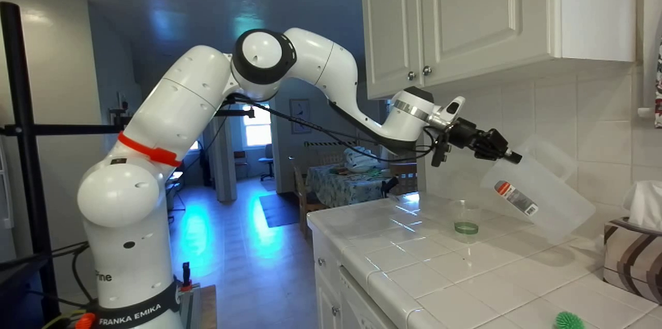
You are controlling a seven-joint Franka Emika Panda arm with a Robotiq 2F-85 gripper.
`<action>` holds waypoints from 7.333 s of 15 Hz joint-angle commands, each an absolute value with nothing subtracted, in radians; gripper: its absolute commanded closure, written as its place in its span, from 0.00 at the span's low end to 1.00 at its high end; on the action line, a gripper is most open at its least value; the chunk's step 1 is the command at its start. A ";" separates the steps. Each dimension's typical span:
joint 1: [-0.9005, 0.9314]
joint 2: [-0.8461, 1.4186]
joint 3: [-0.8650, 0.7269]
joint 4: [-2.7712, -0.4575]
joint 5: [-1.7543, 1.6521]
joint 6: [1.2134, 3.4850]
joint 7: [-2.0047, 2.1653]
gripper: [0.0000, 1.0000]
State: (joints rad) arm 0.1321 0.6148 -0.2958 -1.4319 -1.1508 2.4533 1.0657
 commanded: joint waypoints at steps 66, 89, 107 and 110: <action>0.105 0.567 -0.026 -1.571 -1.759 2.068 1.404 0.99; 0.109 0.569 -0.003 -1.599 -1.835 2.041 1.422 0.99; 0.120 0.602 0.021 -1.600 -1.857 1.996 1.395 0.99; 0.123 0.607 0.023 -1.598 -1.860 1.977 1.399 0.99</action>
